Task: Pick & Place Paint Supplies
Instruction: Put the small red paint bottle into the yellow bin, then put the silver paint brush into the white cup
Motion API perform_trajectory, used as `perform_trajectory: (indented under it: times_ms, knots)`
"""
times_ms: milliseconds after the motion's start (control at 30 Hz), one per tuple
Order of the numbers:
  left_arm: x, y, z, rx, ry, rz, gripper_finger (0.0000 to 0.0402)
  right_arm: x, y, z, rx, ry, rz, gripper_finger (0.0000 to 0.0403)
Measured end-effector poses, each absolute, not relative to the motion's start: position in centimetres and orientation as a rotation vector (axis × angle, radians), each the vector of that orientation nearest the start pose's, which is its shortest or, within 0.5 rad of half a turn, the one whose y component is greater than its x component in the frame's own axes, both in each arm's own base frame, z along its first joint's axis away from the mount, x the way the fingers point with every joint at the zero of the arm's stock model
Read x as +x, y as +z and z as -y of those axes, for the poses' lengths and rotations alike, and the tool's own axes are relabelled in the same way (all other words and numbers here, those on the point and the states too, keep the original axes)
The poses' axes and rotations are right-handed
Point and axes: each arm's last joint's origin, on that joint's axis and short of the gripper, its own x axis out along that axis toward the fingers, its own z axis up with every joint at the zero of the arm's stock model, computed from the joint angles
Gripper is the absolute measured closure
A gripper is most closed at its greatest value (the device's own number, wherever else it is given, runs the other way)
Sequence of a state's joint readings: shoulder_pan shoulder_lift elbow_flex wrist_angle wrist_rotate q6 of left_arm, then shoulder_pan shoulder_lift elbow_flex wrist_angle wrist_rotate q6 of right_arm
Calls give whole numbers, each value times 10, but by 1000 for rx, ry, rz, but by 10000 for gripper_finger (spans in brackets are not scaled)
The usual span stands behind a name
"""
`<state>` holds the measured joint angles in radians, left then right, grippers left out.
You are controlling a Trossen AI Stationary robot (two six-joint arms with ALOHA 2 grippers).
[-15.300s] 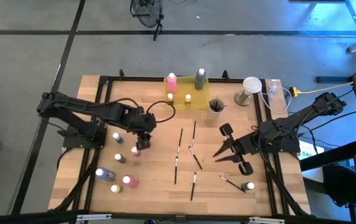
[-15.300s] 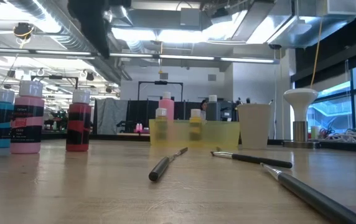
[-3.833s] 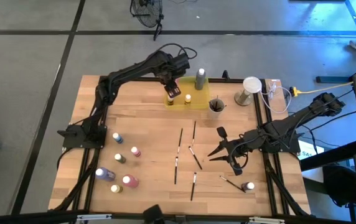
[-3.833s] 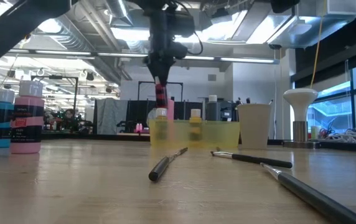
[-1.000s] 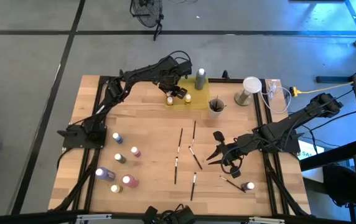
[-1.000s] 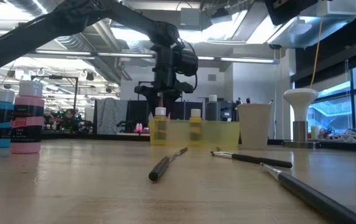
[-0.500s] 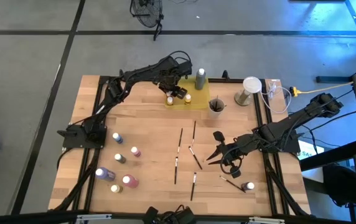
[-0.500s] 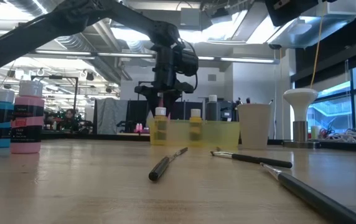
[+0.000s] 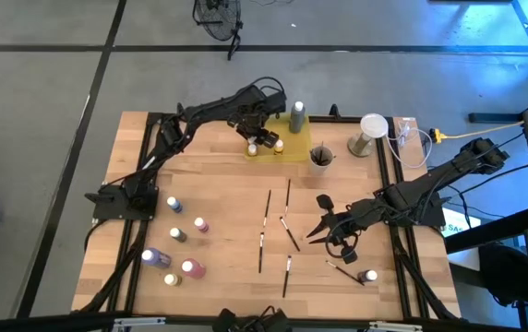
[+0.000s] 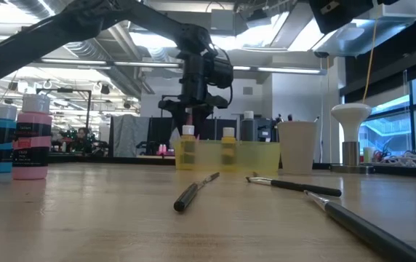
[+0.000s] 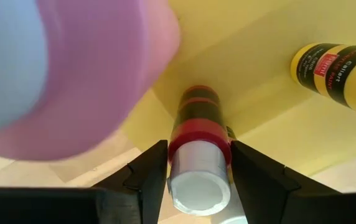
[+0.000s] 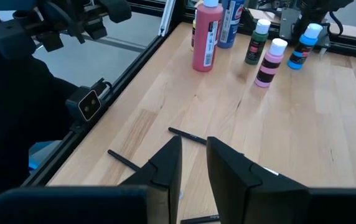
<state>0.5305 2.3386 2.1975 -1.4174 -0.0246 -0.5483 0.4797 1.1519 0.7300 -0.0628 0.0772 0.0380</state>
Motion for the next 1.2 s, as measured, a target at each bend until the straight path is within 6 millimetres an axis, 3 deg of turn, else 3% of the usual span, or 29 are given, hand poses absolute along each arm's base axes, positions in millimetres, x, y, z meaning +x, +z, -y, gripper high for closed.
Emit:
perform_trajectory:
  times_ms: [567,1200]
  knots:
    - [394,222,-230,-777,869,-1383,231,219,253,-111,-45,374,-494,325]
    - [395,222,-227,-776,861,-1390,168,219,253,-111,-45,373,-496,325]
